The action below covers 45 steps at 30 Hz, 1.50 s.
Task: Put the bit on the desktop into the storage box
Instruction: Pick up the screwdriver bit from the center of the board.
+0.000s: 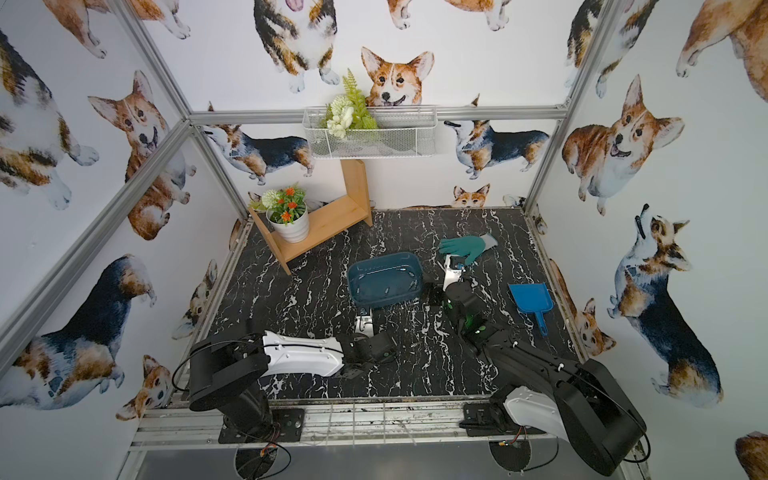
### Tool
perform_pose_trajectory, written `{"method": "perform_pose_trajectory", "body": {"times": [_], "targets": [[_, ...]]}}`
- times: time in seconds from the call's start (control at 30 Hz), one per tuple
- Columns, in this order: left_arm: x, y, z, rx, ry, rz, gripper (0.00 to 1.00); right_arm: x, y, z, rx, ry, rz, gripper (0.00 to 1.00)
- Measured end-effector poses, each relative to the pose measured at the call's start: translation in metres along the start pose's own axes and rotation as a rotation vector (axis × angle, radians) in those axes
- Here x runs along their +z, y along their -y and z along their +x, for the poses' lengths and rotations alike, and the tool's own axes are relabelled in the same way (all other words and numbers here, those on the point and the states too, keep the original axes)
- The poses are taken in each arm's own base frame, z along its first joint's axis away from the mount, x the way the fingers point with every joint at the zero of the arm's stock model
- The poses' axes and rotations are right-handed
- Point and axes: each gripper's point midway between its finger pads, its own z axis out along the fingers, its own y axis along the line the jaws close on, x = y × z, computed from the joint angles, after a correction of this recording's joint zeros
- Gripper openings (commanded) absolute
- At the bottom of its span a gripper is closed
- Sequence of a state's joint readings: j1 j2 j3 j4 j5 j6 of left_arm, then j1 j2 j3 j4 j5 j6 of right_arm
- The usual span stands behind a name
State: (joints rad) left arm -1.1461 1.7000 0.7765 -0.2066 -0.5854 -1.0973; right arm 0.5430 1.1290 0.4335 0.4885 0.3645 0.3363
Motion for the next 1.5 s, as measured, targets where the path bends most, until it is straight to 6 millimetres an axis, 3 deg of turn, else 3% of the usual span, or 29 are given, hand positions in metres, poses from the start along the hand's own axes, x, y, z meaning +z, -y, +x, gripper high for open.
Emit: {"method": "perform_pose_trajectory", "body": {"times": [0.23,0.4,0.67,0.87,1.17,1.33,1.5], "targets": [[0.000,-0.003,0.000,0.007,0.004,-0.015,0.17,0.000,0.000,0.000,0.000,-0.001,0.001,1.00],[0.000,-0.002,0.000,0.007,0.000,-0.011,0.17,-0.005,-0.002,-0.010,0.013,0.033,-0.011,1.00],[-0.011,0.008,-0.004,0.008,-0.038,0.040,0.17,-0.005,-0.001,-0.009,0.013,0.032,-0.010,1.00],[-0.031,0.022,-0.029,-0.008,-0.002,0.098,0.16,-0.006,-0.001,-0.009,0.013,0.032,-0.010,1.00],[-0.056,0.027,-0.077,-0.023,0.061,0.168,0.16,-0.005,-0.001,-0.008,0.011,0.029,-0.010,1.00],[-0.062,0.026,-0.104,-0.016,0.090,0.195,0.16,-0.005,0.000,-0.007,0.011,0.028,-0.009,1.00],[-0.056,0.016,-0.135,-0.010,0.118,0.201,0.16,-0.005,0.000,-0.006,0.007,0.026,-0.009,1.00]]}}
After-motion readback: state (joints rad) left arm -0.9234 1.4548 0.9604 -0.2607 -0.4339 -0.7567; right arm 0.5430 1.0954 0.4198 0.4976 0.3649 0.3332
